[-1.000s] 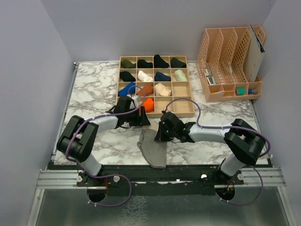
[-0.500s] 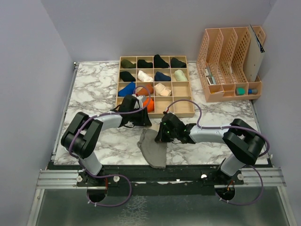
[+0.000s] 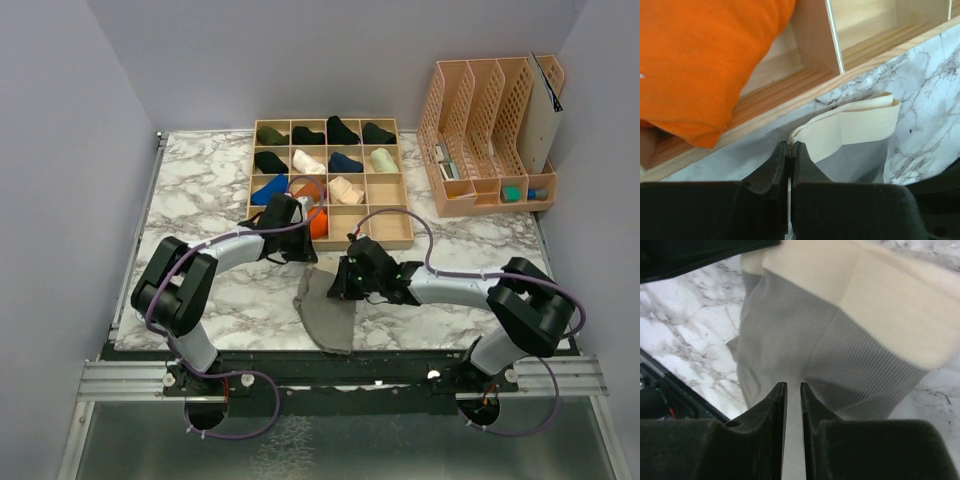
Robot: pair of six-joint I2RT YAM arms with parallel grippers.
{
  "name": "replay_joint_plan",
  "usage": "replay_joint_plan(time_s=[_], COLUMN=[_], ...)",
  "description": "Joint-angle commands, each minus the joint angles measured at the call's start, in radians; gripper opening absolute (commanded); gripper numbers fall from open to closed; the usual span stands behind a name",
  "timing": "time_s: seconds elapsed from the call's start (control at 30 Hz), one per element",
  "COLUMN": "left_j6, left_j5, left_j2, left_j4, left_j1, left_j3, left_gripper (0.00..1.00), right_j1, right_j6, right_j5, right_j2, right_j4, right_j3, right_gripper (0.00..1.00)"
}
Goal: Roll the underwear
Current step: Fold the underwear at the center of the board.
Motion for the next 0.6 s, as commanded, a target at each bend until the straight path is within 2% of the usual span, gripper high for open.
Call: replay_joint_plan(time_s=[0.0, 0.23, 0.37, 0.57], left_j6=[0.023, 0.031, 0.029, 0.015], left_j5=[-0.109, -0.100, -0.109, -0.107], left_j2=[-0.029, -0.047, -0.058, -0.057], left_j4=[-0.076, -0.069, -0.068, -0.072], left_j1=[-0.005, -0.009, -0.010, -0.011], left_j3=[0.045, 0.030, 0.023, 0.037], left_gripper=[0.00, 0.00, 0.00, 0.00], right_j1=[-0.002, -0.026, -0.074, -0.074], right_j6=[-0.023, -0.024, -0.031, -0.020], right_j5=[-0.059, 0.114, 0.039, -0.089], right_j2=[-0.063, -0.118, 0.000, 0.113], right_j4=[-0.032, -0.100, -0.060, 0.089], right_j3=[-0.012, 0.028, 0.086, 0.112], right_gripper=[0.22, 0.23, 0.17, 0.04])
